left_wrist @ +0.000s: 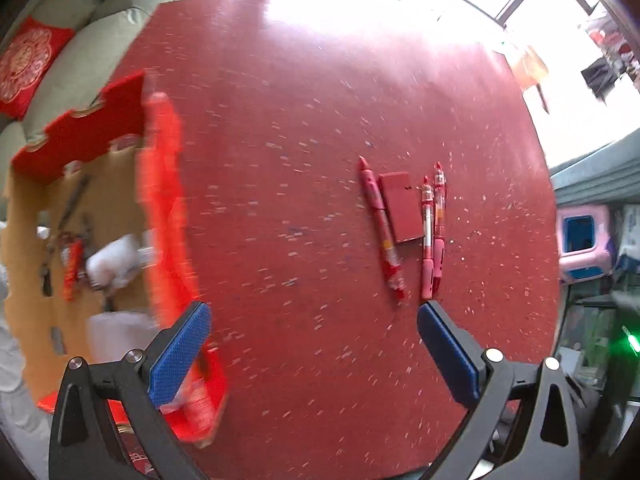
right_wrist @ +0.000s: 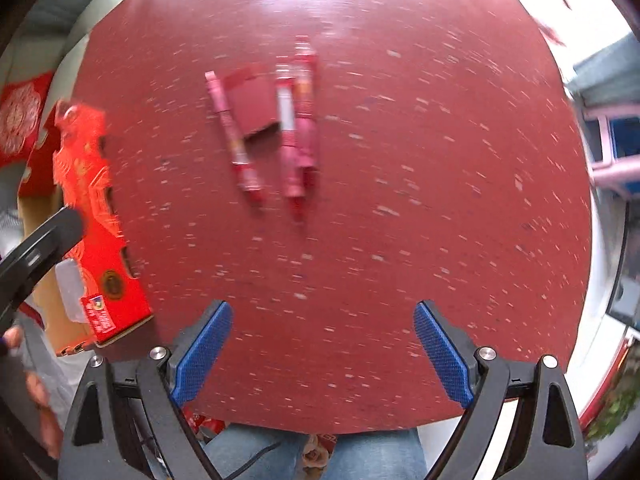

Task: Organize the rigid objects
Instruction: 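Move both open tools back over the red pens and card case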

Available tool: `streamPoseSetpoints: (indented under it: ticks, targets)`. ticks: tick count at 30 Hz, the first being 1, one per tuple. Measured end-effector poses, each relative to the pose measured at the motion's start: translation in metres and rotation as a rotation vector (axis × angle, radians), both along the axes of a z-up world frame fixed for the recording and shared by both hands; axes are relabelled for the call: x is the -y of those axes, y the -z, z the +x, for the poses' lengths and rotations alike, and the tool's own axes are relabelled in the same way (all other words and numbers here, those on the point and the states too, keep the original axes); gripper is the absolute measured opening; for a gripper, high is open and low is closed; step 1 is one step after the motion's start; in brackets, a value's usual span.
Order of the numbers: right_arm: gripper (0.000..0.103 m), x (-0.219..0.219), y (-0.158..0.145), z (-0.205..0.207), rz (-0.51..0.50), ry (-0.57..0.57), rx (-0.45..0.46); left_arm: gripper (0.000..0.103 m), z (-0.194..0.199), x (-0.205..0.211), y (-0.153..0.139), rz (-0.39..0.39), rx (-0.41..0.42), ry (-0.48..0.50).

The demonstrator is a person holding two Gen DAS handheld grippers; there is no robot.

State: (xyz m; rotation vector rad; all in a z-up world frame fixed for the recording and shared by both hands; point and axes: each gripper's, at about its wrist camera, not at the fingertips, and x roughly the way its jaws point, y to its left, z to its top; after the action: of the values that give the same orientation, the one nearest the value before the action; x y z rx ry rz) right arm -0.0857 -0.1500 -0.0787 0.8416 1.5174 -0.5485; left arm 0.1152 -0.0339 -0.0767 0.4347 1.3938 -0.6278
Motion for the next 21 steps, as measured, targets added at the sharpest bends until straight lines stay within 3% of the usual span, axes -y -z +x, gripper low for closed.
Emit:
streamPoseSetpoints:
  ticks: [10, 18, 21]
  targets:
    - [0.093, 0.030, 0.020, -0.056, 0.052, 0.067, -0.022, 0.103, 0.002, 0.059, 0.080, 0.147, 0.018, 0.018]
    - [0.093, 0.058, 0.023, -0.053, 0.054, 0.043, -0.010, 0.103, 0.009, 0.072, 0.099, 0.165, 0.027, 0.016]
    - [0.093, 0.067, 0.024, -0.034, 0.041, 0.019, 0.003, 0.103, 0.022, 0.071, 0.097, 0.171, 0.077, -0.013]
